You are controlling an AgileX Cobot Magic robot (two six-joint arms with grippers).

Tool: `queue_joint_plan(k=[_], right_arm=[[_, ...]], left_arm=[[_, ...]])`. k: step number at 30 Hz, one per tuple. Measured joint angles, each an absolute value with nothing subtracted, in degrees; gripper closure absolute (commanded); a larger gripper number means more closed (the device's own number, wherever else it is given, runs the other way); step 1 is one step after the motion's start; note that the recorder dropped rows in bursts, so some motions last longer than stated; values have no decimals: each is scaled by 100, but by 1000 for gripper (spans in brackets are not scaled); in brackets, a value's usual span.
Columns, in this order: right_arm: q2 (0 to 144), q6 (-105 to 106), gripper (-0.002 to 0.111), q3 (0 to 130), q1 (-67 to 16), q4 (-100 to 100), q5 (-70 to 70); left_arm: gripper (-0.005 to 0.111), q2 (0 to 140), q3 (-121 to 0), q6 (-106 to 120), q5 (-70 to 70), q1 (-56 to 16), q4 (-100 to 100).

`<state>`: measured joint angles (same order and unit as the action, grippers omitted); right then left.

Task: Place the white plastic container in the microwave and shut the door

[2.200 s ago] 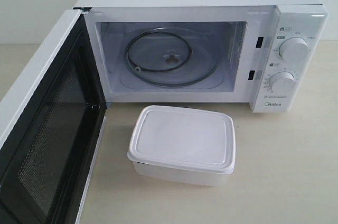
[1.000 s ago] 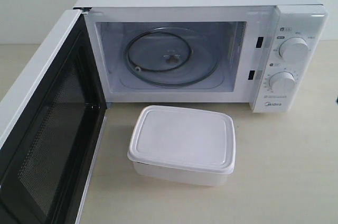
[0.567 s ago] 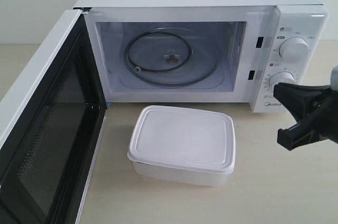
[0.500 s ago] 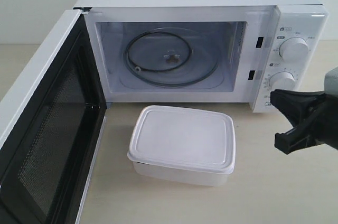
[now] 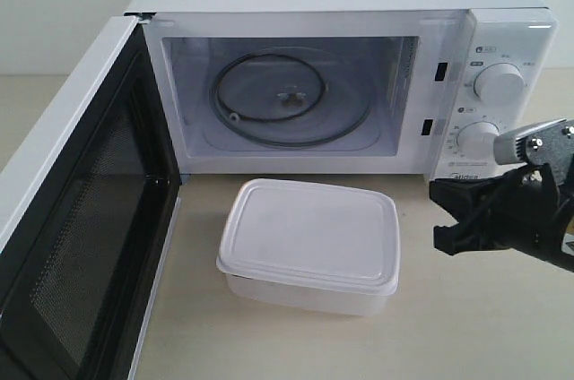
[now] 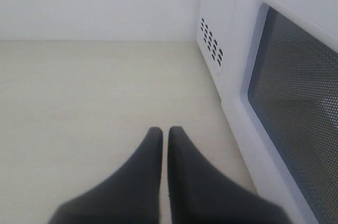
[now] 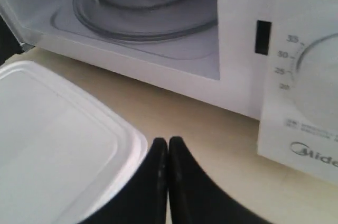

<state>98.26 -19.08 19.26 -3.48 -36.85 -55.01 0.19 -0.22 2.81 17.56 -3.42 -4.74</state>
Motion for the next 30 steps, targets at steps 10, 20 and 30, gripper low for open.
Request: queue_joint_plan(k=[10,20,30], right_arm=[[10323,-1565,109,2755,-1084,-3139,-4626],[10685,-1772,109,3191,-1190,-3307,-4469],[10789,-1805,109,3205,-1681,-3655,-4109]], left_arm=[[102,19,-22,281,1756,-342,-474],[102,19,-22,281,1756,-342,-474],[102,19,-22,281,1756,-342,-474]])
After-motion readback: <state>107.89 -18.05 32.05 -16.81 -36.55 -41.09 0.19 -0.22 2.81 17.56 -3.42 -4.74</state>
